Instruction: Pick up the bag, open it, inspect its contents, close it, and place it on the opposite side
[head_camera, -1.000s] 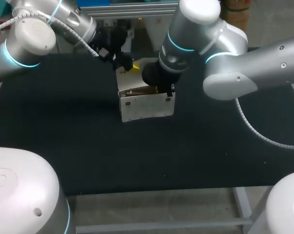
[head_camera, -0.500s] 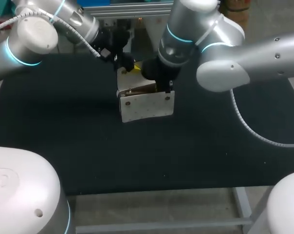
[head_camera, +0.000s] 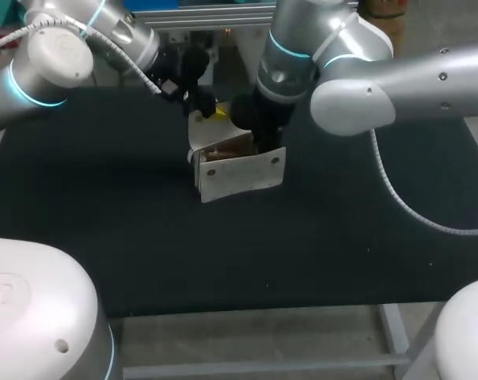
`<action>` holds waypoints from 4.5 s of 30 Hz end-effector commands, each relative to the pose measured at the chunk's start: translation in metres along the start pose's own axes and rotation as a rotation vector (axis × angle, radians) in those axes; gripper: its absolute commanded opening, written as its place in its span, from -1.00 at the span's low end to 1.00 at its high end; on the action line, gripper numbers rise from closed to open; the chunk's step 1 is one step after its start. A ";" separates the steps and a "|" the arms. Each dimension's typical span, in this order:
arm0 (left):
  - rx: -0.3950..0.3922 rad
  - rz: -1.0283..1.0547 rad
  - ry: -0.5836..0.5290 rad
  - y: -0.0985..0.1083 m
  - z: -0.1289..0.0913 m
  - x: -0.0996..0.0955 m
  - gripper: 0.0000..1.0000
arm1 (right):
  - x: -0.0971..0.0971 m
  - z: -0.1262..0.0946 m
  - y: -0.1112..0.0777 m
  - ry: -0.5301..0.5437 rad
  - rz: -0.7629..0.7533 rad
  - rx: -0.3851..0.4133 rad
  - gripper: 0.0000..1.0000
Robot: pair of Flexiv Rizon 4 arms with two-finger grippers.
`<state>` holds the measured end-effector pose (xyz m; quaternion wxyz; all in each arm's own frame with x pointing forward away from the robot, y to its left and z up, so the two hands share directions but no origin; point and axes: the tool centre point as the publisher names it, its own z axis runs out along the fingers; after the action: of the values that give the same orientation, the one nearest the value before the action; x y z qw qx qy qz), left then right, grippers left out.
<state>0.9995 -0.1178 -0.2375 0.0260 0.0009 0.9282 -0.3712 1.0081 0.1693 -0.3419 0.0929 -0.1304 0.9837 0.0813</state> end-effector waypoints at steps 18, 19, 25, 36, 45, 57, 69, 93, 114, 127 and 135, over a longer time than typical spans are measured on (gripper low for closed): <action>-0.001 0.054 0.017 0.001 -0.001 0.003 -1.00 | 0.004 0.027 -0.006 0.066 -0.007 0.007 1.00; -0.002 0.056 0.017 0.001 -0.001 0.003 -1.00 | 0.004 0.027 -0.006 0.067 -0.007 0.007 1.00; -0.006 0.064 0.016 0.001 -0.001 0.002 -1.00 | 0.004 0.027 -0.006 0.071 -0.011 0.008 1.00; -0.008 0.069 0.015 0.001 -0.002 0.001 -1.00 | 0.002 0.026 -0.005 0.071 -0.013 0.009 1.00; -0.010 0.069 0.016 0.001 -0.002 0.001 -1.00 | 0.002 0.025 -0.004 0.069 -0.017 0.009 1.00; -0.012 0.071 0.020 0.002 -0.002 0.000 -1.00 | 0.002 0.023 -0.002 0.064 -0.024 0.010 1.00; -0.015 0.080 0.025 0.003 0.000 0.000 -1.00 | 0.001 0.018 0.000 0.044 -0.030 0.006 -1.00; -0.037 0.124 -0.002 0.003 -0.004 0.008 -1.00 | -0.001 -0.063 0.006 -0.317 -0.019 0.005 -1.00; -0.032 0.152 -0.005 -0.001 -0.007 0.022 -1.00 | -0.003 -0.068 0.009 -0.353 0.006 -0.012 -0.82; -0.027 0.113 -0.015 -0.004 -0.016 0.021 -1.00 | 0.013 -0.097 0.017 -0.434 -0.031 -0.009 -1.00; -0.033 0.057 -0.022 -0.010 -0.027 0.026 -1.00 | 0.036 -0.122 0.021 -0.494 -0.060 -0.015 -1.00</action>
<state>0.9770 -0.1078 -0.2183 0.0443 0.0249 0.9320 -0.3587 0.9651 0.1680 -0.2337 0.3146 -0.1384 0.9322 0.1133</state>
